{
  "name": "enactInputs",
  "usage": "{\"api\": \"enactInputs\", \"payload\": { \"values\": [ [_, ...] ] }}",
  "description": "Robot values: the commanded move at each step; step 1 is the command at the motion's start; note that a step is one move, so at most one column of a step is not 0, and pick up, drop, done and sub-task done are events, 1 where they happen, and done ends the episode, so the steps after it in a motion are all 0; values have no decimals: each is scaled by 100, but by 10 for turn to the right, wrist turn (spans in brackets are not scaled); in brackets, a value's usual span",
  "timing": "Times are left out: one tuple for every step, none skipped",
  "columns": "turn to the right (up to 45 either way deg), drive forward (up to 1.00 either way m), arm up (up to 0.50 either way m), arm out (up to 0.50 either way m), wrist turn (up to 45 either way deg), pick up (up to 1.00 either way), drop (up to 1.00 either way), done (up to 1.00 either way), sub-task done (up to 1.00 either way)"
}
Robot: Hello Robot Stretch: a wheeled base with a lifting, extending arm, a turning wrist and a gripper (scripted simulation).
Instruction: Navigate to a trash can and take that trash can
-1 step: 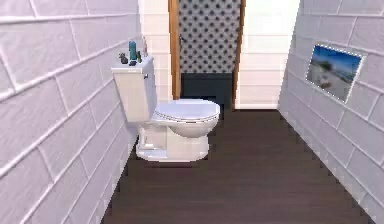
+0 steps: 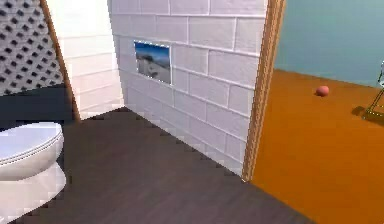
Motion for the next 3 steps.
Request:
{"api": "enactInputs", "payload": {
  "values": [
    [450, 0, 0, 0, 0, 0, 0, 0, 0],
    [450, 0, 0, 0, 0, 0, 0, 0, 0],
    [330, 0, 0, 0, 0, 0, 0, 0, 0]
  ]
}}
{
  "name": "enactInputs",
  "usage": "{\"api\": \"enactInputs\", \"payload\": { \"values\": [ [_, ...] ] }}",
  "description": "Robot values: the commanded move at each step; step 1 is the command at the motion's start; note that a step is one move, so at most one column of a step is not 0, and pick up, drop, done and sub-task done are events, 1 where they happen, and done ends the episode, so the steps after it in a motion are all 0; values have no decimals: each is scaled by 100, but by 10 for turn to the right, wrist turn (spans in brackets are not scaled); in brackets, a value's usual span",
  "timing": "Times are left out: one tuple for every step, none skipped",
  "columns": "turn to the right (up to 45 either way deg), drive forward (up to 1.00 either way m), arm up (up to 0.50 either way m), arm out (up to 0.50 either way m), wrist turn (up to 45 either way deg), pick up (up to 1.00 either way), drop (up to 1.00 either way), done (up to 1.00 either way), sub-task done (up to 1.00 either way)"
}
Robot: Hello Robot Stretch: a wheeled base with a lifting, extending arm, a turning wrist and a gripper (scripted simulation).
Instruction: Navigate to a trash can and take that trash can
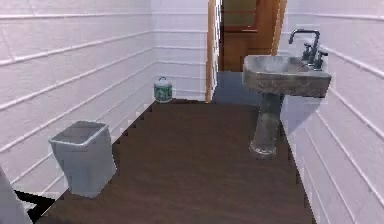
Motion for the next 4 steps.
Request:
{"api": "enactInputs", "payload": {
  "values": [
    [0, 100, 0, 0, 0, 0, 0, 0, 0],
    [0, 65, 0, 0, 0, 0, 0, 0, 0],
    [120, 0, 0, 0, 0, 0, 0, 0, 0],
    [0, 80, 0, 0, 0, 0, 0, 0, 0]
  ]
}}
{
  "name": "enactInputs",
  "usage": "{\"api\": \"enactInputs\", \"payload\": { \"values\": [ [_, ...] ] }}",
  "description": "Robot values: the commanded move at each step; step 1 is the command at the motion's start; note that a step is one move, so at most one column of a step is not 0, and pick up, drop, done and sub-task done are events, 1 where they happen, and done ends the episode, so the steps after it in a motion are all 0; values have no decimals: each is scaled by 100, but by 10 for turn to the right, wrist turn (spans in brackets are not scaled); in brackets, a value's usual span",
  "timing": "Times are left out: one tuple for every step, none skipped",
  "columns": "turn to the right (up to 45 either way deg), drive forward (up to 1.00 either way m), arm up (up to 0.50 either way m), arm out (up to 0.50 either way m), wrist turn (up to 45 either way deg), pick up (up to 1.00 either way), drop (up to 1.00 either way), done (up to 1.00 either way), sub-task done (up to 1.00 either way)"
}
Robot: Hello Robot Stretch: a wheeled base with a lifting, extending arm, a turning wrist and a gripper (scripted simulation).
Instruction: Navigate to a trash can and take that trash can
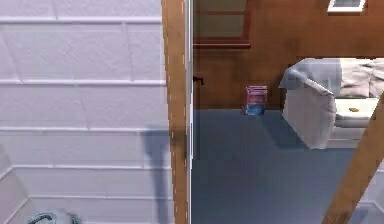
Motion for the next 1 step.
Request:
{"api": "enactInputs", "payload": {
  "values": [
    [150, 0, 0, 0, 0, 0, 0, 0, 0]
  ]
}}
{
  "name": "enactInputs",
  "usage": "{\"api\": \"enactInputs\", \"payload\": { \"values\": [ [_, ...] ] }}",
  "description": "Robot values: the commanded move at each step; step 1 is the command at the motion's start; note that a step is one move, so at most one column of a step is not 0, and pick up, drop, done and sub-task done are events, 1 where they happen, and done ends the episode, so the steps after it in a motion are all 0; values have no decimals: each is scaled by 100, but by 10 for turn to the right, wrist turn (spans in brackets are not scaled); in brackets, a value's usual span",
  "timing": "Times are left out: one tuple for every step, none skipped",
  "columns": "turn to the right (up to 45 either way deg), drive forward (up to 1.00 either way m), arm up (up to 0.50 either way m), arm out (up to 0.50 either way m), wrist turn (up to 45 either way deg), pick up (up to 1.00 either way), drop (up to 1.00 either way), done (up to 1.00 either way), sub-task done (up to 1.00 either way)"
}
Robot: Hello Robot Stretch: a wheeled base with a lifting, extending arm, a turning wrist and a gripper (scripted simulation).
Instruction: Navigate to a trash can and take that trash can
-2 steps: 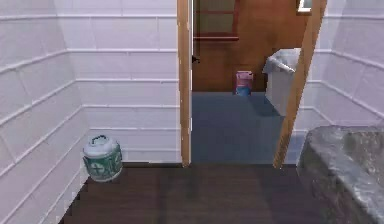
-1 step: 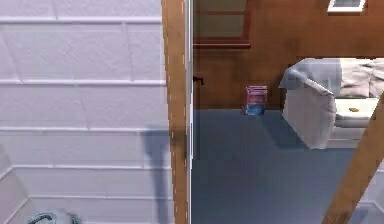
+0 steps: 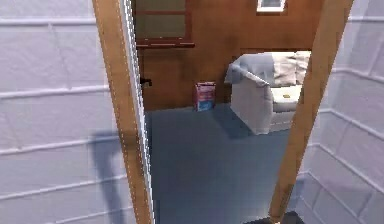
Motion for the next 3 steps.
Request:
{"api": "enactInputs", "payload": {
  "values": [
    [0, 30, 0, 0, 0, 0, 0, 0, 0],
    [-450, 0, 0, 0, 0, 0, 0, 0, 0],
    [-450, 0, 0, 0, 0, 0, 0, 0, 0]
  ]
}}
